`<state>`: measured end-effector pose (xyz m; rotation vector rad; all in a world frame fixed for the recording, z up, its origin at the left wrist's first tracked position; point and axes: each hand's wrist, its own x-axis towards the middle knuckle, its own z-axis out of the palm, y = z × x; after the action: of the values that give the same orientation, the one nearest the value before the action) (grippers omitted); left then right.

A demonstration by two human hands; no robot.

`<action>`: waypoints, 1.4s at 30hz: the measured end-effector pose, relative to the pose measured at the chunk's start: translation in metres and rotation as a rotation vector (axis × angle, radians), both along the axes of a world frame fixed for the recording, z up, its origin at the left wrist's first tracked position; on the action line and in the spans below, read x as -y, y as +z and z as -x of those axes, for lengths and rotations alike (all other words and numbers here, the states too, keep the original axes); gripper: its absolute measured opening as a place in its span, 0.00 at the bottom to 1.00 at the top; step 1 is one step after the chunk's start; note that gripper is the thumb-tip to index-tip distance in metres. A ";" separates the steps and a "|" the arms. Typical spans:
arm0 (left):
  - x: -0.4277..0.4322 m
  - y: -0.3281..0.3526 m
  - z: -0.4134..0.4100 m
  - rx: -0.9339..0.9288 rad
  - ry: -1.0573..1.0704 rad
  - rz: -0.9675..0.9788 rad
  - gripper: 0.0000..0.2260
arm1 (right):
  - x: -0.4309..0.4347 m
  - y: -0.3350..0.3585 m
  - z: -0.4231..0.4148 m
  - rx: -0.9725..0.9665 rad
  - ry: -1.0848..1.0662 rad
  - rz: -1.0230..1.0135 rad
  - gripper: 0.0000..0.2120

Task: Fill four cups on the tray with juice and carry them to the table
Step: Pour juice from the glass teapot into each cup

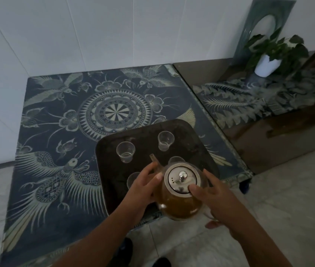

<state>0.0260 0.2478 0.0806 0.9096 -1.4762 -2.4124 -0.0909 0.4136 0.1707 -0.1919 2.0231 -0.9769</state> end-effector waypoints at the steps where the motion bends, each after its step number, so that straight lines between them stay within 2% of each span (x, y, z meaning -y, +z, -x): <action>1: 0.000 -0.005 -0.001 0.003 -0.011 -0.021 0.23 | 0.000 -0.001 -0.003 0.013 -0.011 -0.017 0.52; 7: -0.004 -0.031 -0.010 0.041 -0.112 -0.013 0.18 | 0.000 -0.009 -0.015 0.055 -0.031 -0.140 0.54; 10: -0.001 -0.040 -0.014 0.122 -0.184 -0.118 0.18 | 0.001 -0.012 -0.021 0.059 0.000 -0.200 0.54; 12: -0.002 -0.043 -0.018 0.143 -0.240 -0.108 0.16 | 0.002 -0.013 -0.026 0.061 0.014 -0.225 0.49; 15: -0.004 -0.046 -0.022 0.151 -0.246 -0.141 0.13 | 0.004 -0.011 -0.032 0.081 0.008 -0.236 0.37; 17: -0.002 -0.051 -0.022 0.155 -0.289 -0.185 0.13 | 0.004 -0.012 -0.035 0.080 0.004 -0.246 0.35; 28: 0.002 -0.061 -0.033 0.137 -0.267 -0.260 0.13 | 0.019 -0.019 -0.041 0.036 0.054 -0.352 0.38; 34: 0.004 -0.060 -0.034 0.132 -0.219 -0.397 0.13 | 0.029 -0.019 -0.038 0.028 0.098 -0.411 0.37; 42: 0.004 -0.057 -0.039 0.092 -0.207 -0.463 0.15 | 0.040 -0.017 -0.035 0.004 0.130 -0.517 0.45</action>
<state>0.0654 0.2434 0.0240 1.0043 -1.0986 -2.9757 -0.0562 0.3737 0.1533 -0.0395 2.1561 -0.3521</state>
